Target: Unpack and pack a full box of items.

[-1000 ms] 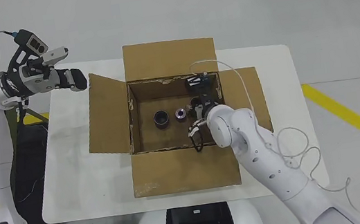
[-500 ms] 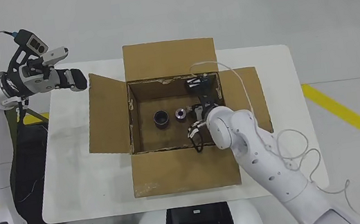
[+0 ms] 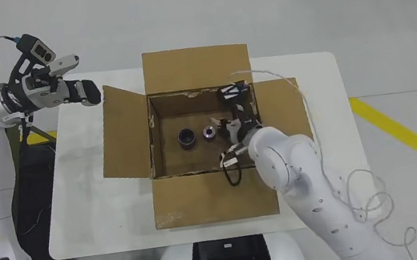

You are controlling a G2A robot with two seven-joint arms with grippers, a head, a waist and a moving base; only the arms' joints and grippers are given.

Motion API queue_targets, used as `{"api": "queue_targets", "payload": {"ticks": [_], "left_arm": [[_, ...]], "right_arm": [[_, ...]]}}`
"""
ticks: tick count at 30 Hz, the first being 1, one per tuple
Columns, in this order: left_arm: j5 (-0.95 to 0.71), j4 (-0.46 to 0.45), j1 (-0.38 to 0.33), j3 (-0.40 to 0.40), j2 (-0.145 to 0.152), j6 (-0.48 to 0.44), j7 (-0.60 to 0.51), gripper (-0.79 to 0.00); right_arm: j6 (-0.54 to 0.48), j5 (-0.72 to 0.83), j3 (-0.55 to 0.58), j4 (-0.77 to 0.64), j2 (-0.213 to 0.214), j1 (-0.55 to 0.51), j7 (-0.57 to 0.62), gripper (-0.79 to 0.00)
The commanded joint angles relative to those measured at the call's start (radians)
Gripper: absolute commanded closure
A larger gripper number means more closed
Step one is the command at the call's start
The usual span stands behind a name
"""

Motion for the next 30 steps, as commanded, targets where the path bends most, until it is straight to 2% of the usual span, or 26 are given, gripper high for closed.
{"api": "queue_targets", "payload": {"ticks": [1,10,13,17,19,20,23,30], "left_arm": [[0.000,0.000,0.000,0.000,0.000,0.000,0.000,-0.785],[0.000,0.000,0.000,0.000,0.000,0.000,0.000,-0.785],[0.000,0.000,0.000,0.000,0.000,0.000,0.000,-0.785],[0.000,0.000,0.000,0.000,0.000,0.000,0.000,-0.785],[0.000,0.000,0.000,0.000,0.000,0.000,0.000,-0.785],[0.000,0.000,0.000,0.000,0.000,0.000,0.000,-0.785],[0.000,0.000,0.000,0.000,0.000,0.000,0.000,-0.785],[0.000,0.000,0.000,0.000,0.000,0.000,0.000,-0.785]], "right_arm": [[-0.011,0.010,0.008,-0.045,0.002,-0.020,0.000,-0.449],[-0.050,0.169,0.105,-0.208,0.015,-0.116,0.037,-0.459],[-0.084,0.243,0.154,-0.245,0.021,-0.154,0.022,-0.486],[-0.127,0.338,0.224,-0.288,0.031,-0.209,0.014,-0.545],[-0.146,0.384,0.259,-0.304,0.035,-0.234,0.013,-0.665],[-0.154,0.406,0.279,-0.310,0.038,-0.246,0.011,-0.699],[-0.177,0.473,0.345,-0.327,0.046,-0.288,0.004,-0.748],[-0.219,0.651,0.526,-0.344,0.062,-0.382,-0.020,-0.785]]}}
